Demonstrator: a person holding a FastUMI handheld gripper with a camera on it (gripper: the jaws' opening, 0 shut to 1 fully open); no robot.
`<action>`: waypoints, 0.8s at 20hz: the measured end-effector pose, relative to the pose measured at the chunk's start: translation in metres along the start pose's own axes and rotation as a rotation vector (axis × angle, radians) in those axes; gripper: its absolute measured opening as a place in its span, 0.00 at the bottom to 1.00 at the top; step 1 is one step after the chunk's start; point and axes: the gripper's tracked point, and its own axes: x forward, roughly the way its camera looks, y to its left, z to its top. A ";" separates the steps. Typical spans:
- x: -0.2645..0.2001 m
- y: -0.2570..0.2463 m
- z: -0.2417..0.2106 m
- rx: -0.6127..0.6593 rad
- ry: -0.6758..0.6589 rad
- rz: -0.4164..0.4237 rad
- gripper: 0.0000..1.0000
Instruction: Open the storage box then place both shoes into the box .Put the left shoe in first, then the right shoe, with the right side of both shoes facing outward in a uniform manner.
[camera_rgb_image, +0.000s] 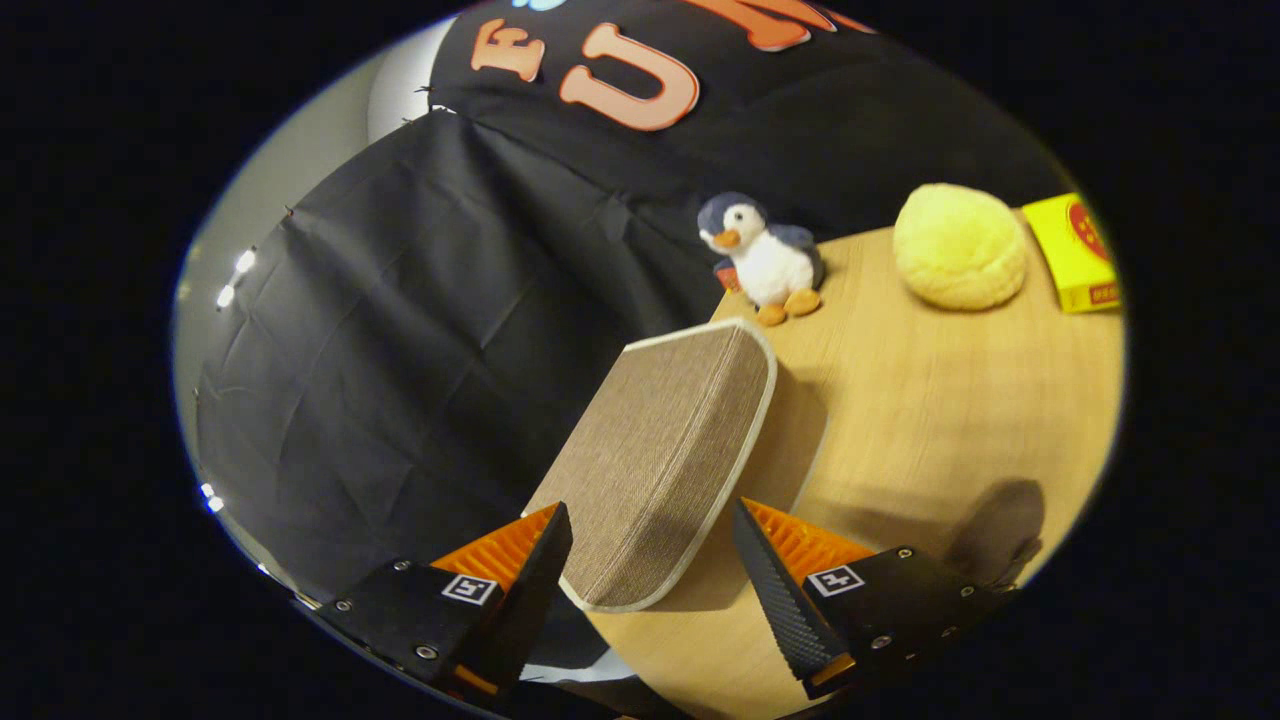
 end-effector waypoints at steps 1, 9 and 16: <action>0.008 0.000 -0.011 0.053 0.036 0.054 0.97; 0.030 -0.002 -0.037 0.269 0.115 0.281 0.92; 0.022 0.013 -0.017 0.424 0.005 0.469 0.80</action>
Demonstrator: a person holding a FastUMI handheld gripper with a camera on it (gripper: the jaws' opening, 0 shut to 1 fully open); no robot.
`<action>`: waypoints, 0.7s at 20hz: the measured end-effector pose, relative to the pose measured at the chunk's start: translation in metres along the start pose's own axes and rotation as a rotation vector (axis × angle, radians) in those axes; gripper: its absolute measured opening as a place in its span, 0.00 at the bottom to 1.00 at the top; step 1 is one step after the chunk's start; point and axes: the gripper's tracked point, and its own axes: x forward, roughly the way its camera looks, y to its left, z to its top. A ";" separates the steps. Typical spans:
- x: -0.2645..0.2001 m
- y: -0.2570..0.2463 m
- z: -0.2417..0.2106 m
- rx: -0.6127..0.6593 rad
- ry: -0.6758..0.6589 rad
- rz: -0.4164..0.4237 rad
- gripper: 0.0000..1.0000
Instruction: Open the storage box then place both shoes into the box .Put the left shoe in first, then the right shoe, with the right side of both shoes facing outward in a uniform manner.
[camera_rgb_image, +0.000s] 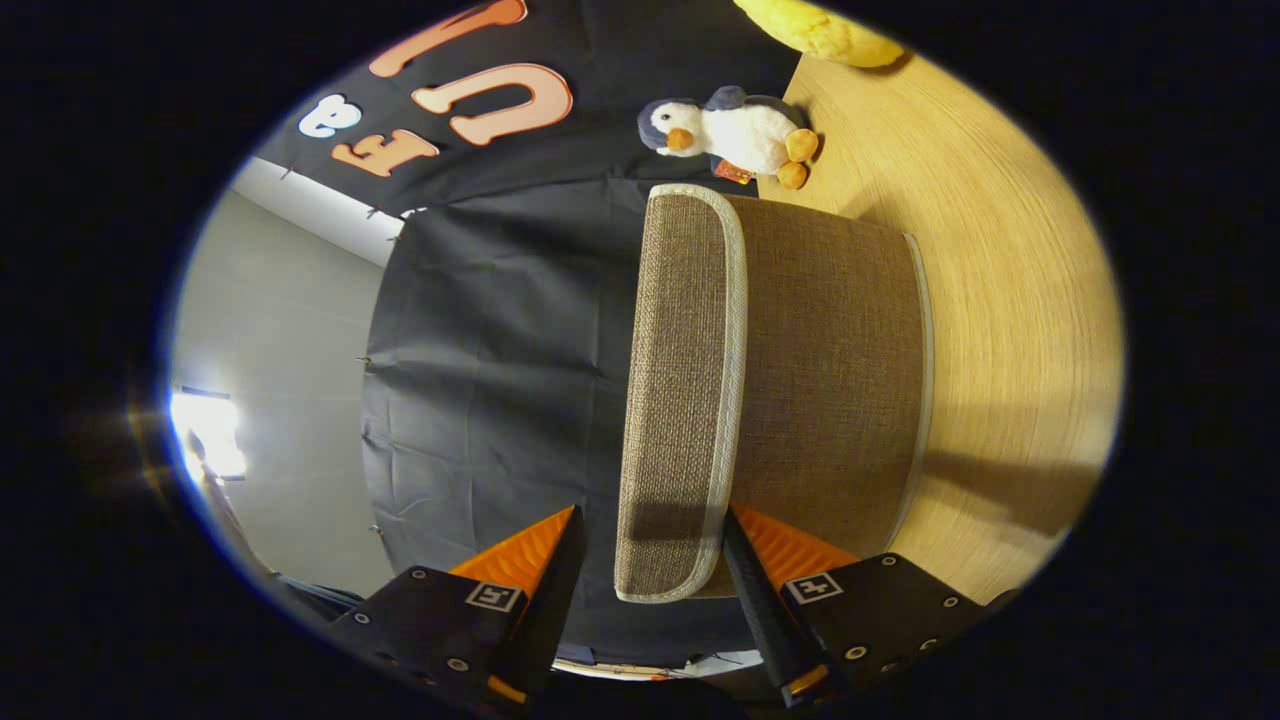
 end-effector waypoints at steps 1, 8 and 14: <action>0.000 0.004 0.001 -0.015 -0.005 0.007 0.76; -0.010 0.048 0.015 -0.082 -0.094 0.059 0.62; 0.012 0.048 0.015 -0.090 -0.084 -0.025 0.49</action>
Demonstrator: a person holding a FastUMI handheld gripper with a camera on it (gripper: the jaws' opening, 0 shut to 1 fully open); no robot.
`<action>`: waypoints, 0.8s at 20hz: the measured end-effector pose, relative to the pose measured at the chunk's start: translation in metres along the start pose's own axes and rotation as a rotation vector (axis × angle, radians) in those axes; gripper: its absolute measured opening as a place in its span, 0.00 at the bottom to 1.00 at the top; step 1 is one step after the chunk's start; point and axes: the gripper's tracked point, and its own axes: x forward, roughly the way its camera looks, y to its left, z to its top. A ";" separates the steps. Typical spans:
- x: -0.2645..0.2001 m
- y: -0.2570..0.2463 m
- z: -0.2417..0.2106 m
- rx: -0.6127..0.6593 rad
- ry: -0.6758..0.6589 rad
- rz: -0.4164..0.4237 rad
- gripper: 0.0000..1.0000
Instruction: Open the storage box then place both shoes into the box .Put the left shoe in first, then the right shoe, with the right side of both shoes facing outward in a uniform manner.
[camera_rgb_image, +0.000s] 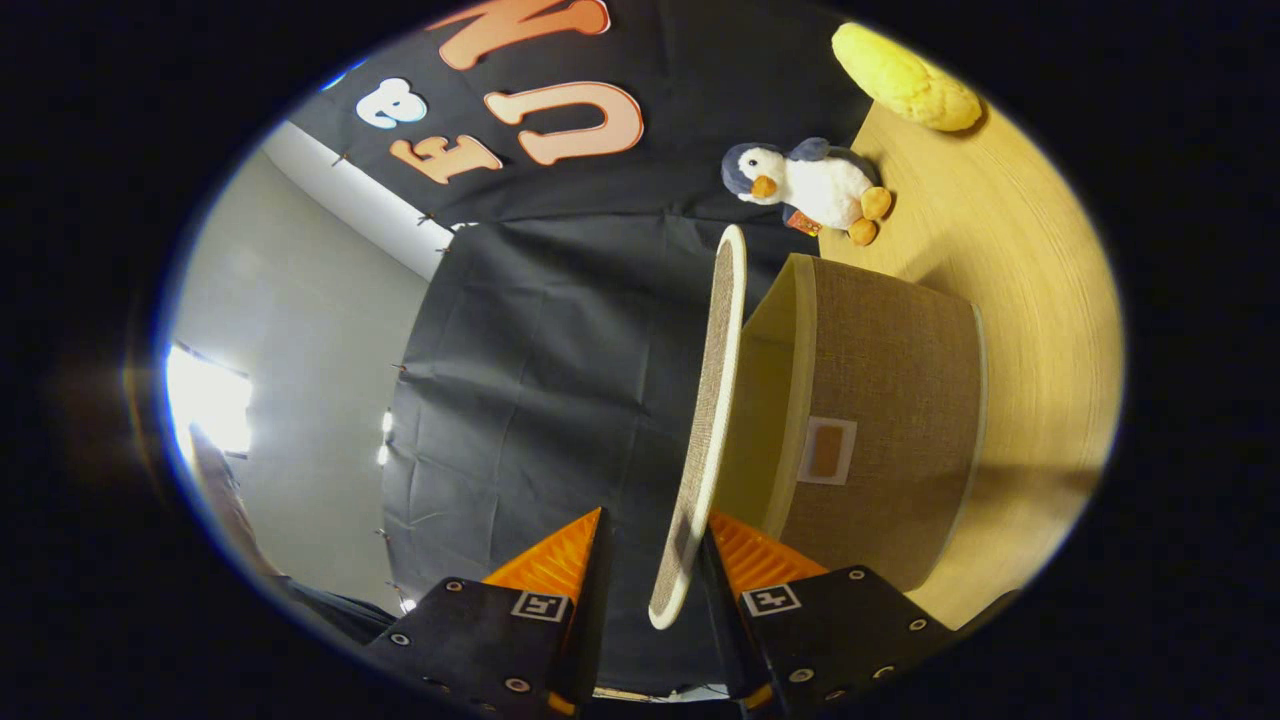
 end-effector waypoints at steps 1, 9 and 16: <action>0.003 0.002 -0.001 0.007 0.006 -0.007 0.46; 0.034 0.059 0.008 -0.106 0.001 -0.020 0.24; 0.088 0.109 0.011 -0.214 0.043 -0.025 0.24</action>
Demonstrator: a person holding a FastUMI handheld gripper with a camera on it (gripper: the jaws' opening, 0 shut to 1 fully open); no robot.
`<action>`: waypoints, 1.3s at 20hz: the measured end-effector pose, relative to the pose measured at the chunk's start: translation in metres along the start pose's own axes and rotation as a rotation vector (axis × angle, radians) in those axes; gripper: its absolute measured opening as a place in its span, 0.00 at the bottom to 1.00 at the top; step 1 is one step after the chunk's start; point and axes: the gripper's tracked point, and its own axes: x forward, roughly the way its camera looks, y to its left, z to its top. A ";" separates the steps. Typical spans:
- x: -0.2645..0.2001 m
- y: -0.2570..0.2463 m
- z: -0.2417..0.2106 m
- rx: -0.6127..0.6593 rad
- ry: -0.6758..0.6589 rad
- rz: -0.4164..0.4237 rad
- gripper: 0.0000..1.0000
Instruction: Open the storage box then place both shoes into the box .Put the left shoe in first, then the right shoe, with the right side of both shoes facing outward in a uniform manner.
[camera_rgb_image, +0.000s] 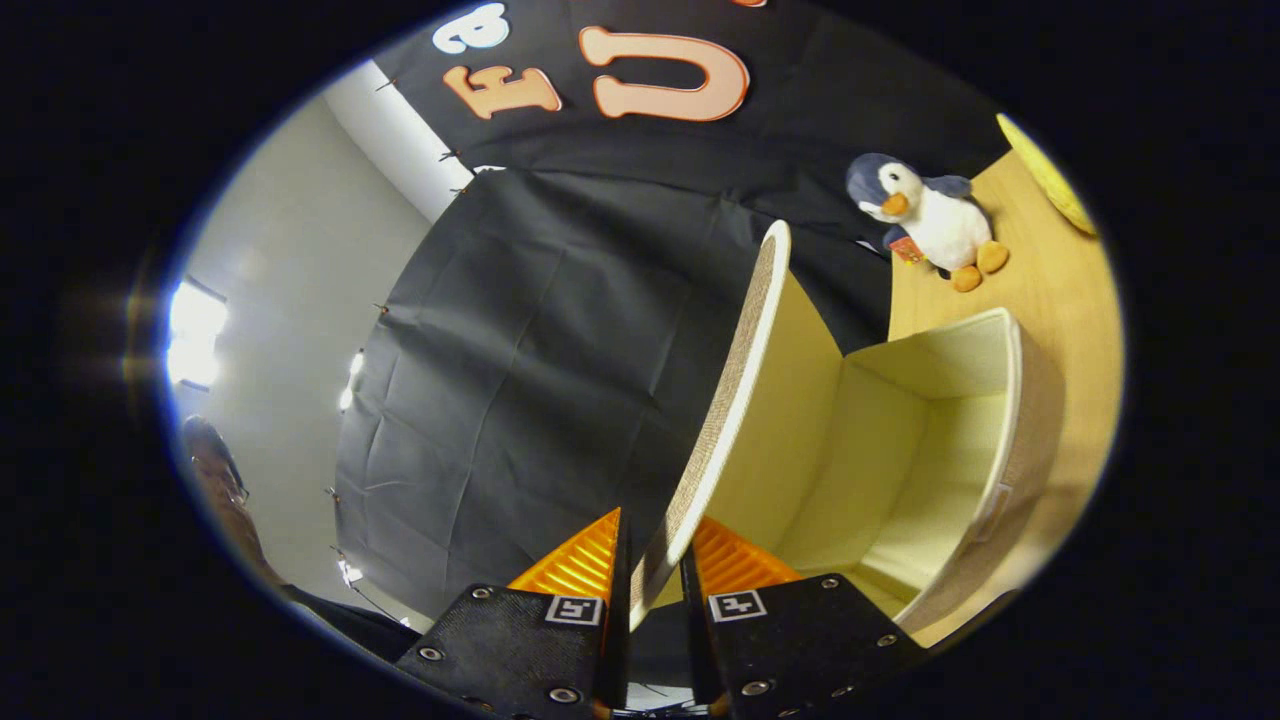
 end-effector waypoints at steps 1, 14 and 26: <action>0.009 0.005 0.002 -0.015 0.009 -0.006 0.24; 0.159 0.000 0.003 -0.099 0.055 -0.127 0.25; 0.071 -0.032 0.013 -0.371 0.015 -0.431 0.89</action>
